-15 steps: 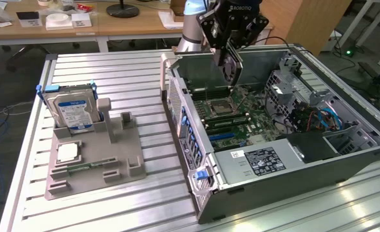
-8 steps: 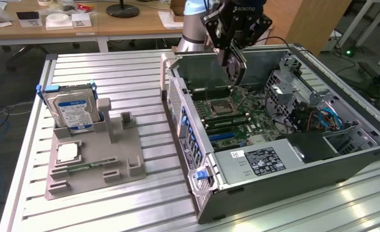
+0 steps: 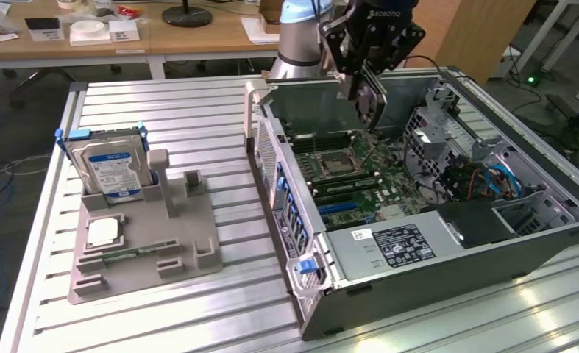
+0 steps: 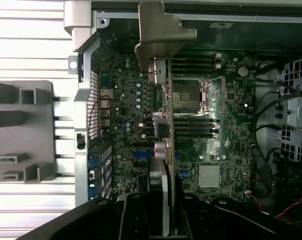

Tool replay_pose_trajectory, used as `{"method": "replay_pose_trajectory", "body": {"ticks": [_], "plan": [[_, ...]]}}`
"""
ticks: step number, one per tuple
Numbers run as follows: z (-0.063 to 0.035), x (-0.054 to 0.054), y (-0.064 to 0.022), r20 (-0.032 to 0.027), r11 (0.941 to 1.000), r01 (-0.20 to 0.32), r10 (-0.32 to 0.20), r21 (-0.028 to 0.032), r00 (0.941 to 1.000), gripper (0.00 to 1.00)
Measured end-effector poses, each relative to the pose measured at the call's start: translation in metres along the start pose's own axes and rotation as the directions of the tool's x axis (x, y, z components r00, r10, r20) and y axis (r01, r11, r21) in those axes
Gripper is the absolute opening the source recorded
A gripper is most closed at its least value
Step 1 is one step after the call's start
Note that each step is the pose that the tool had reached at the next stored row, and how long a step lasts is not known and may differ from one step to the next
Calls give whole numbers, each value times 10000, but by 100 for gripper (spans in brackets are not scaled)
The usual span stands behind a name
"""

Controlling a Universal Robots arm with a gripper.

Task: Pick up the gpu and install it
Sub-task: 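Pick up the gpu and move the gpu toward the slot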

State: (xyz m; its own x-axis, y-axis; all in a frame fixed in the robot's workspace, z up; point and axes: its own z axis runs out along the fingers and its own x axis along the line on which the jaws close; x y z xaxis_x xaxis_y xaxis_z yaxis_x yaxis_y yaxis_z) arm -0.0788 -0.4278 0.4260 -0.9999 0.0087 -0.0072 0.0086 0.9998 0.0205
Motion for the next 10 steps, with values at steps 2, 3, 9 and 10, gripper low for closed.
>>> {"method": "replay_pose_trajectory", "body": {"ticks": [2, 3, 9, 10], "plan": [[1, -51, 0, -36, 10000, 0, 0, 0, 10000, 28], [1, -72, 1, -59, 10000, -1, 1, 1, 10000, 28], [3, -191, 2, -135, 10000, -9, 9, 2, 9999, 28], [4, -210, 2, -135, 10000, -11, 11, 2, 9999, 28]]}}
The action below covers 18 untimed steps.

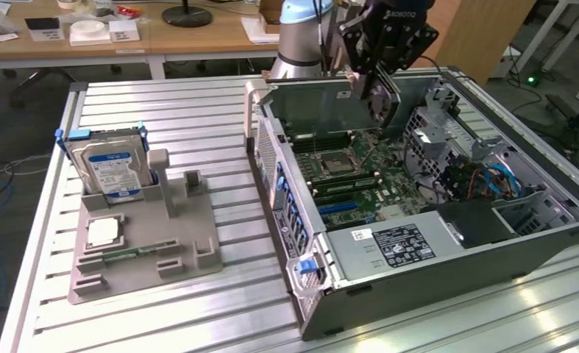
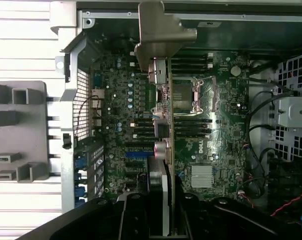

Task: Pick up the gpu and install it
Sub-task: 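Pick up the gpu and move the gpu toward the slot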

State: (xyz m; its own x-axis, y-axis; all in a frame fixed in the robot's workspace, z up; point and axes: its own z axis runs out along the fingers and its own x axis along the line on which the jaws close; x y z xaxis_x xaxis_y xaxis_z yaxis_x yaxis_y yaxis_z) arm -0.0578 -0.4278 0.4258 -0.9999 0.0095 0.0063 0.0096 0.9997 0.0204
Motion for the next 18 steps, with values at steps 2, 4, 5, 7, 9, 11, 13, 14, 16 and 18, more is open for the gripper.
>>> {"method": "replay_pose_trajectory", "body": {"ticks": [2, 4, 5, 7, 9, 11, 13, 14, 16, 18], "plan": [[0, -41, 1, 0, 10000, 0, 0, 0, 10000, 28], [1, -83, 1, -1, 10000, -1, 1, 0, 10000, 28], [1, -104, 2, -2, 10000, -1, 1, 0, 10000, 28], [1, -138, 2, -3, 10000, -3, 3, 0, 10000, 28], [2, -173, 4, -2, 10000, -3, 3, 0, 10000, 28], [3, -206, 5, -2, 10000, -4, 4, 0, 10000, 28], [4, -240, 6, -2, 10000, -5, 5, -1, 10000, 28], [4, -259, 6, -2, 10000, -7, 7, -1, 10000, 28], [5, -298, 7, -2, 10000, -9, 9, -1, 10000, 28], [7, -337, 8, -1, 10000, -12, 12, -2, 10000, 28]]}}
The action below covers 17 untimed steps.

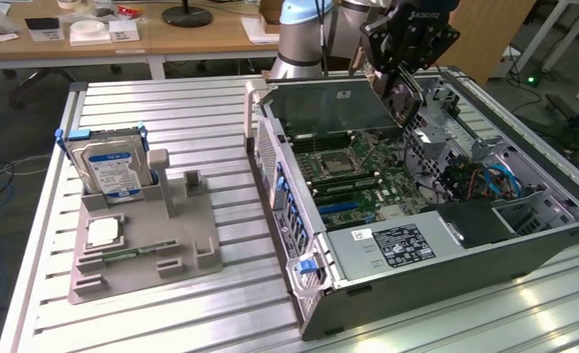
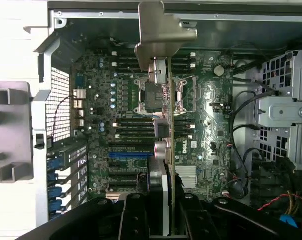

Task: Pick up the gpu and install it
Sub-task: 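Pick up the gpu and move the gpu toward the slot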

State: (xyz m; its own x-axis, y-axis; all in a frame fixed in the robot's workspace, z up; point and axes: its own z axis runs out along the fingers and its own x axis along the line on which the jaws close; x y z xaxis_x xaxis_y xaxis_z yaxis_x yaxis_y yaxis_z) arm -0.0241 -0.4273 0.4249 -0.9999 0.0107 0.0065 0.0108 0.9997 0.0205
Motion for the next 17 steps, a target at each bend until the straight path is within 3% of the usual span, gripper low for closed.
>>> {"method": "replay_pose_trajectory", "body": {"ticks": [14, 15, 17], "plan": [[12, -276, 9, -1, 10000, -7, 7, 2, 10000, 28], [18, -337, 9, 1, 10000, -7, 7, 1, 10000, 28], [18, -338, 9, -1, 10000, -7, 7, 2, 10000, 28]]}}
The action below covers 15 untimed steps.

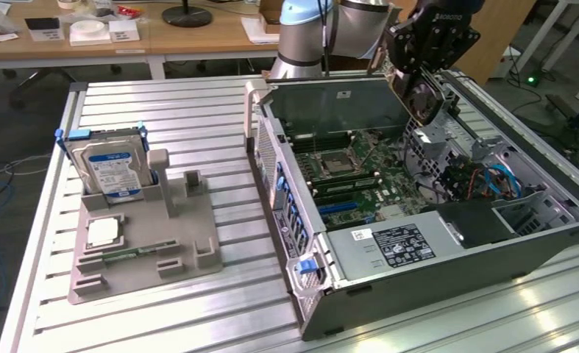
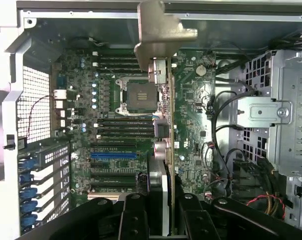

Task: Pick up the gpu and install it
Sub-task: 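Pick up the gpu and move the gpu toward the slot, then insert the gpu into the slot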

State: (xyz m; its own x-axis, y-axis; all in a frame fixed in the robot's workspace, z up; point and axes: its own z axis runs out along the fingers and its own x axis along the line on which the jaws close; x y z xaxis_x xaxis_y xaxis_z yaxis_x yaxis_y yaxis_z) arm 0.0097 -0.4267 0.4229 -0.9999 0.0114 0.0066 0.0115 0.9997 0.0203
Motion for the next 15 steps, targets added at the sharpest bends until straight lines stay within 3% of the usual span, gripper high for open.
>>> {"method": "replay_pose_trajectory", "body": {"ticks": [15], "plan": [[1, -1, 0, 0, 10000, 18, -18, -1, 10000, 28]]}}
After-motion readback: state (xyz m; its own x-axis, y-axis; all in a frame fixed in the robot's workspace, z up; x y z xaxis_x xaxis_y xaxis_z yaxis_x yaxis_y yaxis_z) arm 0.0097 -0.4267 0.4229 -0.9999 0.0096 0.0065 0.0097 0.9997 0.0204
